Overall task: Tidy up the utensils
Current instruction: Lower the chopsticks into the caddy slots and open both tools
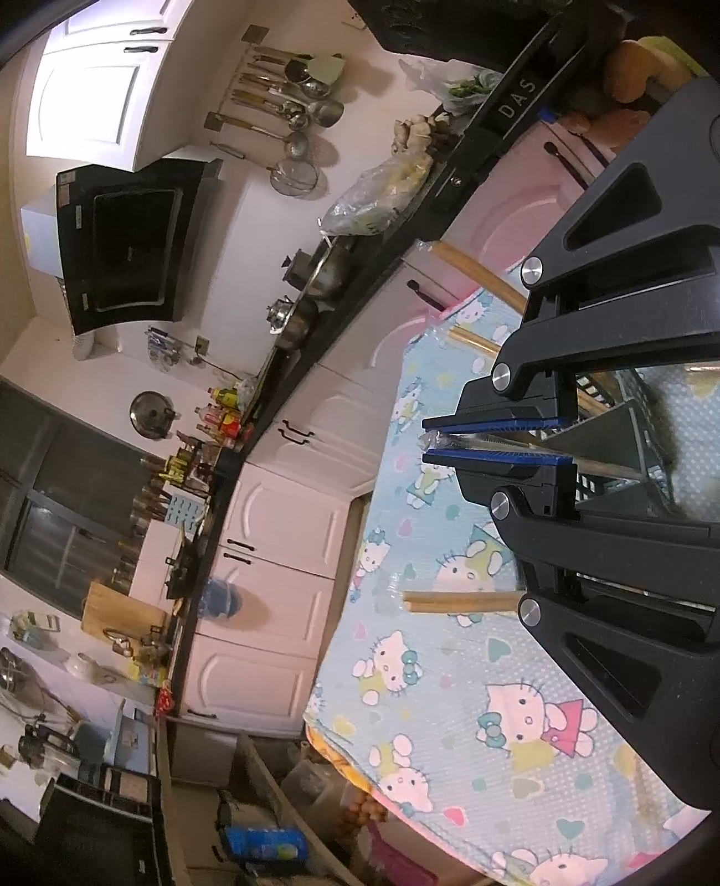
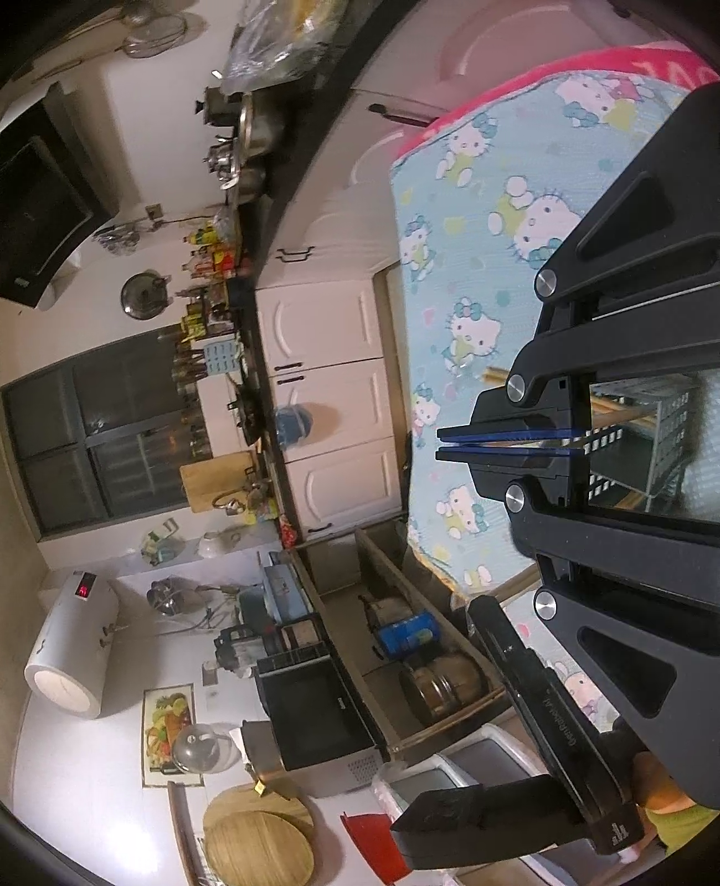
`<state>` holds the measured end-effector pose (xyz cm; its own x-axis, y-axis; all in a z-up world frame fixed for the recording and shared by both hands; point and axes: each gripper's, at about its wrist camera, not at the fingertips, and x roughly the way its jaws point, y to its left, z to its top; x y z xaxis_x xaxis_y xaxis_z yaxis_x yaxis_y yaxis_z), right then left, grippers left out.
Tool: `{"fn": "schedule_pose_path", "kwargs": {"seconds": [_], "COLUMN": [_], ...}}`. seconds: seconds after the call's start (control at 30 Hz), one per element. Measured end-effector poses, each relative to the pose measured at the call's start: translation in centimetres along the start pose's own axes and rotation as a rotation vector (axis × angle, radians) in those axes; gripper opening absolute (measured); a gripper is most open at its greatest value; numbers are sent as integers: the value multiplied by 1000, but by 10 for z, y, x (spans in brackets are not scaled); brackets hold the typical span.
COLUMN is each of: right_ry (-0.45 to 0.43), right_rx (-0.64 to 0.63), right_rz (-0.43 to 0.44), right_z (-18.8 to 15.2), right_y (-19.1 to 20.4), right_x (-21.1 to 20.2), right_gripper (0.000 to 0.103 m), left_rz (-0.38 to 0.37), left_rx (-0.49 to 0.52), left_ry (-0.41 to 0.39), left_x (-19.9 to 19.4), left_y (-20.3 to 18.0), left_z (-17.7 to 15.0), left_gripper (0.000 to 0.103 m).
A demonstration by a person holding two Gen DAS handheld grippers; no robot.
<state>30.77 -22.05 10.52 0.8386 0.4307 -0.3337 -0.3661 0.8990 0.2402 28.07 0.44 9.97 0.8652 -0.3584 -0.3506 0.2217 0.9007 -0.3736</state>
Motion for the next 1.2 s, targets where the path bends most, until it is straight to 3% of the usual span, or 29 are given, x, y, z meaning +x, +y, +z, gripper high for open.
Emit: {"fn": "schedule_pose_path", "kwargs": {"seconds": [0.47, 0.67, 0.73, 0.83, 0.9, 1.2], "right_ry": [73, 80, 82, 85, 86, 113], "right_rx": [63, 77, 80, 90, 92, 87], "right_rz": [-33, -30, -38, -37, -38, -45], "right_z": [-21, -24, -26, -28, -30, -40], "right_y": [-20, -24, -26, -27, -27, -27], "right_x": [1, -2, -4, -7, -10, -21], "right_gripper": [3, 4, 11, 14, 15, 25], "left_rz": [40, 60, 66, 71, 73, 90], "left_rx": [-25, -52, -55, -52, -52, -53], "left_ry": [39, 54, 57, 59, 62, 105], "left_x": [1, -2, -4, -8, -9, -21], "left_y": [13, 21, 23, 23, 23, 24], "left_z": [-11, -17, -18, -20, -20, -31], "left_gripper": [2, 13, 14, 19, 29, 39]}}
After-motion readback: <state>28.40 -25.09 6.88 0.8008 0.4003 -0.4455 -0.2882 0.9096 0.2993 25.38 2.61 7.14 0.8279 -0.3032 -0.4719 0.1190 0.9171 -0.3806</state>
